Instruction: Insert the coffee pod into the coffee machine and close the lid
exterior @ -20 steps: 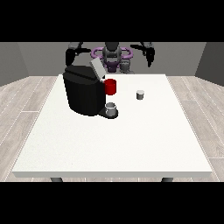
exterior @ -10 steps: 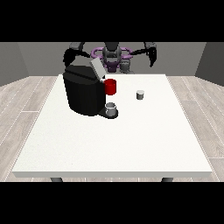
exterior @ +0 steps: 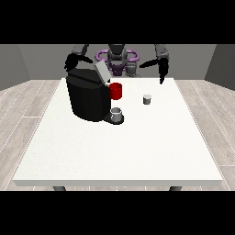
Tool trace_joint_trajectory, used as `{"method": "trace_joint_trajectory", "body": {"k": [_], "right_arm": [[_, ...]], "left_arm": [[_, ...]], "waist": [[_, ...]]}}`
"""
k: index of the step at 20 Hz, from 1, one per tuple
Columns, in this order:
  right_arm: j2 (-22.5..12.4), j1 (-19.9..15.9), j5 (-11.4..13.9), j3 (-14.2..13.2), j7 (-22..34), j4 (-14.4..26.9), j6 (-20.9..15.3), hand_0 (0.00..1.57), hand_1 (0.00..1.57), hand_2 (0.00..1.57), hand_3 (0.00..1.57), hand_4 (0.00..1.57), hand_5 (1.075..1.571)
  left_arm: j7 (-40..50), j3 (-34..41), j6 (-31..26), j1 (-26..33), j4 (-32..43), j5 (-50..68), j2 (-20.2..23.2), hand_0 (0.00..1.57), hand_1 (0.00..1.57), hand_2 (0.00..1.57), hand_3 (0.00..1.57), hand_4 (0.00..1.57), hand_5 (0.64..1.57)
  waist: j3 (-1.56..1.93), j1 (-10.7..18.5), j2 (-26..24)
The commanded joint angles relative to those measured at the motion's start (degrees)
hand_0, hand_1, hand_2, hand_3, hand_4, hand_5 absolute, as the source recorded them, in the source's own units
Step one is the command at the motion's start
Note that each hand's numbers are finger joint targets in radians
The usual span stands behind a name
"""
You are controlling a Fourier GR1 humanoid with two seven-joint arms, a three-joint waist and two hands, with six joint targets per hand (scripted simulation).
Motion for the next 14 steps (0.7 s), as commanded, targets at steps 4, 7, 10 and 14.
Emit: {"method": "trace_joint_trajectory", "body": {"k": [4, 7, 10, 14], "right_arm": [[-0.3, -5.3, 0.1, 0.1, 2.0, 1.5, -1.1, 0.00, 0.00, 0.00, 0.00, 0.33, 1.571], [1.0, -5.3, 1.1, 3.7, 3.9, -0.2, -5.6, 0.00, 0.00, 0.00, 0.00, 0.36, 1.571], [-1.6, -8.4, -0.6, -0.8, 5.2, 2.9, -1.5, 0.00, 0.00, 0.00, 0.00, 0.37, 1.571], [0.1, -9.2, 3.1, 0.5, 3.1, 6.2, -5.0, 0.00, 0.00, 0.00, 0.00, 0.41, 1.571]], "left_arm": [[0.5, 1.8, 0.6, -6.9, 11.0, -2.3, 1.5, 0.00, 0.00, 0.00, 0.00, 0.00, 1.571], [-2.3, 1.9, 1.4, -8.8, 16.7, -4.3, 1.9, 0.00, 0.00, 0.00, 0.00, 0.00, 1.571], [-1.4, 2.3, 0.4, -11.4, 19.6, -4.7, 3.4, 0.00, 0.00, 0.00, 0.00, 0.00, 1.571], [-2.3, 0.2, 2.5, -13.6, 22.1, -9.0, 3.3, 0.00, 0.00, 0.00, 0.00, 0.00, 1.571]], "waist": [[-0.01, -0.7, 4.0], [-0.03, -1.9, 5.0], [-0.01, -1.4, 6.2], [-0.01, -0.7, 7.2]]}}
